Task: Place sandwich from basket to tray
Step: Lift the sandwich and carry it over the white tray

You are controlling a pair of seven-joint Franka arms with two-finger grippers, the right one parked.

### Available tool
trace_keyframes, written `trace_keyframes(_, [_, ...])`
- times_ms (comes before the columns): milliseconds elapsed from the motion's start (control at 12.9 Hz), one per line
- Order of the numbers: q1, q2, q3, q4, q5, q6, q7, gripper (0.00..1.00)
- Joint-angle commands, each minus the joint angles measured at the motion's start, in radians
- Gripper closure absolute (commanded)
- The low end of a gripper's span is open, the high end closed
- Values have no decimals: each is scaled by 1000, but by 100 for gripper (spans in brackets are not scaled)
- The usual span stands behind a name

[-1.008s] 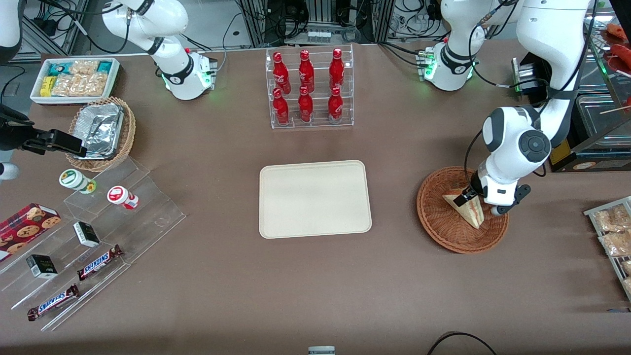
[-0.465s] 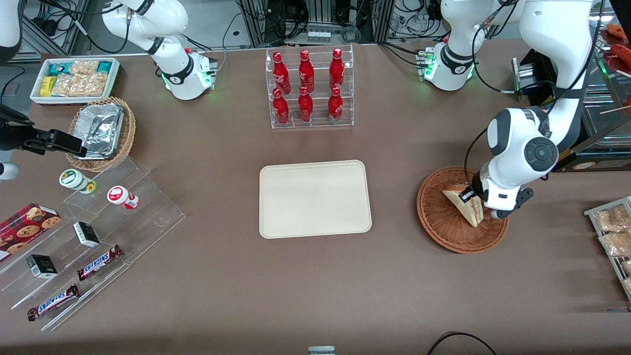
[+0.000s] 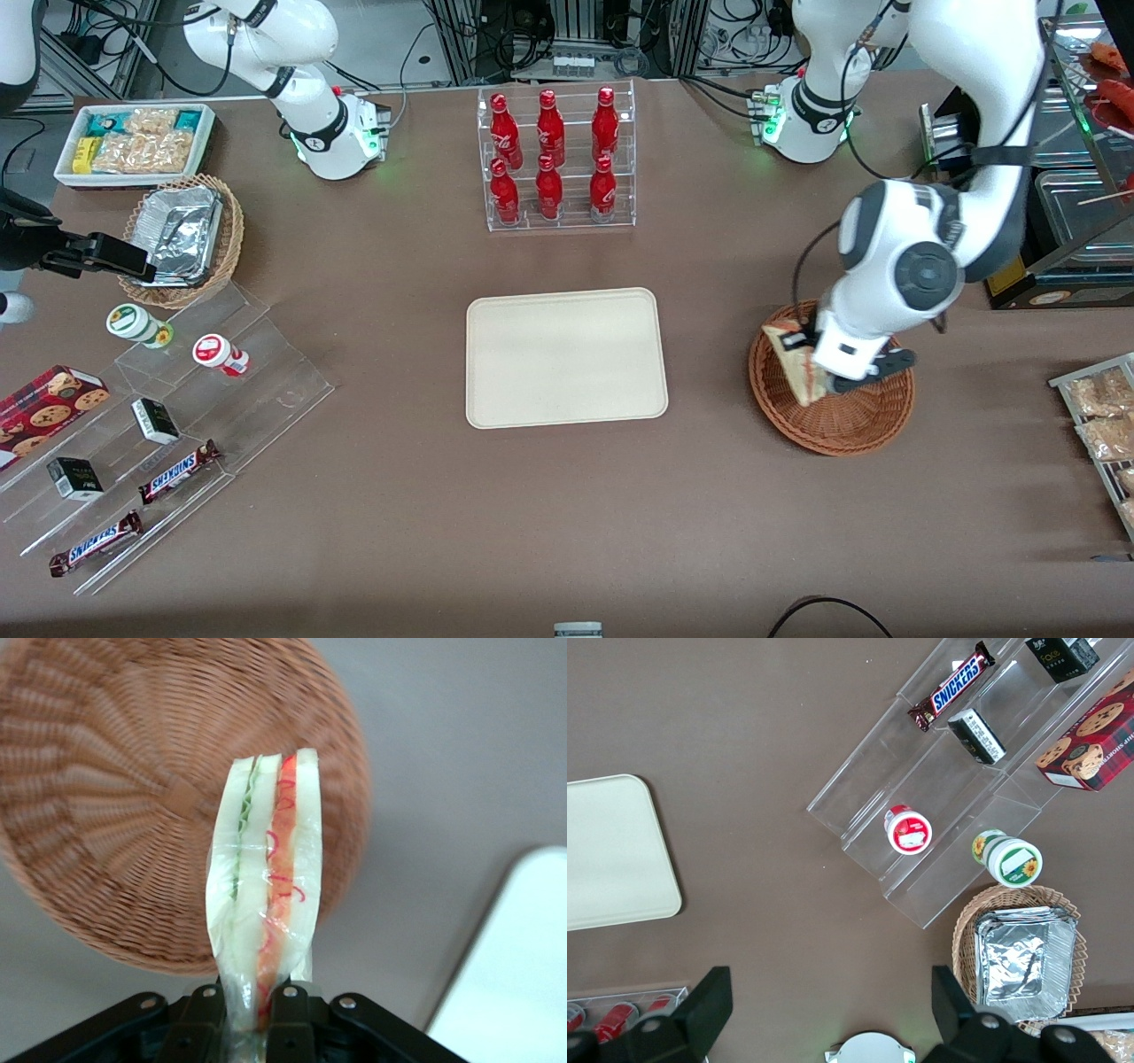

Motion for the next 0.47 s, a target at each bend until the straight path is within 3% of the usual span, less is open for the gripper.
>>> trace_keyframes(0, [-139,31,13,53,1,-11,21,100])
trace_keyframes(388, [-332,238,13,275,-13,-7,-144,100])
